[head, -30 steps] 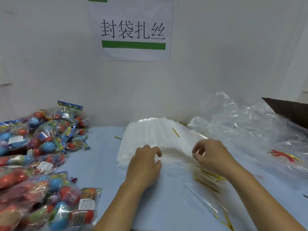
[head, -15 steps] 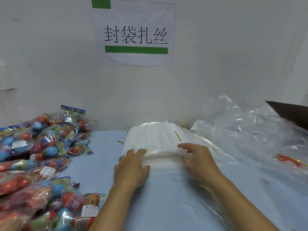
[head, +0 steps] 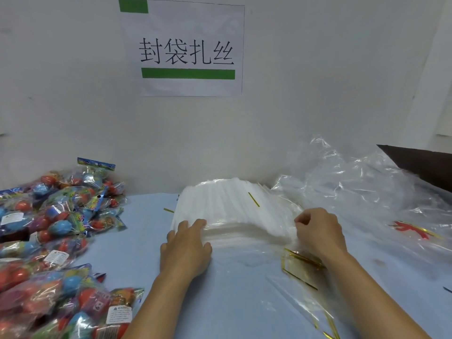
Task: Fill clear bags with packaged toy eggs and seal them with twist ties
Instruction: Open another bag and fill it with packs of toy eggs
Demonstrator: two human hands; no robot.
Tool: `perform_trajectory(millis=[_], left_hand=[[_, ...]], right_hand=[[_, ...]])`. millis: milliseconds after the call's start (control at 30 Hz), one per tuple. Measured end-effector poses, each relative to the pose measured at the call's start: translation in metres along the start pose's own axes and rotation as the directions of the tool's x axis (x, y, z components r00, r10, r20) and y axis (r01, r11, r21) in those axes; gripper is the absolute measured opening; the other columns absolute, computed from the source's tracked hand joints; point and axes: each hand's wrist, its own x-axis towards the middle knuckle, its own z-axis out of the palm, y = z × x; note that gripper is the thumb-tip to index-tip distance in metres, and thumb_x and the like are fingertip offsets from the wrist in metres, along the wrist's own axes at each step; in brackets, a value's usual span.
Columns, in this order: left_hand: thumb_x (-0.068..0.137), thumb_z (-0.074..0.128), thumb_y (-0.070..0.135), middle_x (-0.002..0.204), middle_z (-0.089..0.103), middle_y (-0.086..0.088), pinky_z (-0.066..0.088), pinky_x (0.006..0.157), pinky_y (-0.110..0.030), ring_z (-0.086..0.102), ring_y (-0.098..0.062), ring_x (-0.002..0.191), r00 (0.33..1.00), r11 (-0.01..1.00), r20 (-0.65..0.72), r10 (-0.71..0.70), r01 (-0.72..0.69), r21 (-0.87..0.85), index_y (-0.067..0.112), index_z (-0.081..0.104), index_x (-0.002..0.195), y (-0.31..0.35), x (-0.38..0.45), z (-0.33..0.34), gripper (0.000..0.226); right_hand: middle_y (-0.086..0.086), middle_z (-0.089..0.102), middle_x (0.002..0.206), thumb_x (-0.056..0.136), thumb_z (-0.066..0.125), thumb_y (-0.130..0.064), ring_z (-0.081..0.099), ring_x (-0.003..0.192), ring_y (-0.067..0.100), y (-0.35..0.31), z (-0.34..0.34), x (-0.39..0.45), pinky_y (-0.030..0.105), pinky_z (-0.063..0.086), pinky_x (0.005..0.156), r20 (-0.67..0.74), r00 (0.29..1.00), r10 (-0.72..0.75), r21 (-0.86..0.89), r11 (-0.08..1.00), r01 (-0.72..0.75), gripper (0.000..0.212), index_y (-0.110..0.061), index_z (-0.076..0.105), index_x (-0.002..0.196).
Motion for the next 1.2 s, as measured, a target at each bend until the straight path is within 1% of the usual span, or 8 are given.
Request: perform_trajectory(millis=[300,400,567,700,833,933,1033,1200], left_hand=[[0.099,0.045,0.033,0.150,0.033,0.003,0.034,0.106,-0.039,0.033,-0.028,0.135,1.000,1.000,-0.009,0.001,-0.001,0.003,0.036,0.027,0.150,0.002,0.000,0.003,0.054],[0.099,0.045,0.032,0.158,0.021,-0.002,0.027,0.113,-0.043,0.016,-0.034,0.146,1.000,1.000,-0.017,-0.015,0.015,0.011,0.036,0.024,0.151,0.005,-0.001,0.005,0.056],[0.096,0.051,0.041,0.165,-0.005,0.006,0.014,0.119,-0.048,-0.011,-0.024,0.152,0.986,0.986,-0.043,0.162,-0.163,-0.022,0.049,0.012,0.152,0.017,-0.001,0.012,0.068],[0.093,0.052,0.058,0.165,-0.015,0.010,0.009,0.120,-0.050,-0.018,-0.024,0.152,0.955,0.965,0.145,0.258,-0.263,0.016,0.060,0.011,0.147,0.017,-0.003,0.023,0.068],[0.091,0.057,0.057,0.163,-0.014,0.015,0.007,0.118,-0.045,-0.022,-0.013,0.150,0.928,0.928,0.026,0.372,-0.371,-0.007,0.054,0.033,0.140,0.029,-0.008,0.019,0.054],[0.089,0.062,0.056,0.161,-0.003,0.020,0.004,0.116,-0.035,-0.015,-0.001,0.147,0.856,0.850,0.028,0.517,-0.509,-0.136,0.049,0.050,0.124,0.049,-0.021,0.019,0.038],[0.085,0.064,0.060,0.161,0.002,0.023,0.003,0.117,-0.034,-0.010,0.001,0.148,0.764,0.795,0.221,0.607,-0.581,-0.173,0.052,0.048,0.130,0.061,-0.036,0.031,0.048],[0.090,0.061,0.055,0.147,0.036,0.021,0.024,0.116,-0.033,0.033,-0.009,0.138,0.776,0.827,0.291,0.559,-0.546,-0.134,0.051,0.057,0.123,0.060,-0.036,0.034,0.034]], right_hand=[[-0.001,0.069,0.080,0.087,0.068,0.000,0.064,0.079,0.016,-0.005,-0.009,0.004,0.030,0.049,0.067,-0.204,0.977,0.064,0.502,0.864,0.048,0.023,-0.021,0.066,0.094],[-0.004,0.069,0.076,0.084,0.069,0.003,0.063,0.072,0.006,-0.016,-0.006,-0.004,0.017,0.046,0.063,-0.215,0.976,-0.047,0.525,0.837,0.155,0.027,-0.024,0.066,0.086],[-0.005,0.066,0.075,0.085,0.060,0.009,0.061,0.074,0.004,-0.037,0.018,-0.033,0.007,0.043,0.063,-0.066,0.901,-0.428,0.393,0.819,0.418,0.031,-0.020,0.069,0.091],[-0.003,0.066,0.096,0.092,0.059,-0.004,0.061,0.084,0.007,-0.034,0.011,-0.033,0.017,0.050,0.078,0.133,0.861,-0.492,0.258,0.855,0.449,0.028,-0.025,0.070,0.105],[-0.006,0.052,0.118,0.093,0.063,-0.020,0.053,0.114,0.017,-0.017,-0.034,-0.015,0.032,0.046,0.096,0.188,0.923,-0.335,-0.034,0.937,0.347,0.027,-0.031,0.064,0.117],[-0.001,0.058,0.118,0.090,0.068,-0.029,0.059,0.101,0.018,0.007,-0.072,-0.010,0.026,0.048,0.078,0.327,0.940,-0.095,-0.235,0.956,0.179,0.020,-0.030,0.063,0.109],[-0.004,0.061,0.114,0.082,0.079,-0.043,0.057,0.083,0.013,0.021,-0.087,-0.015,0.018,0.043,0.058,0.489,0.862,0.130,-0.508,0.846,0.161,0.045,-0.024,0.063,0.119],[0.003,0.071,0.114,0.076,0.086,-0.038,0.060,0.081,0.017,0.022,-0.073,-0.014,0.025,0.050,0.075,0.475,0.869,0.140,-0.501,0.855,0.136,0.048,-0.014,0.070,0.115]])
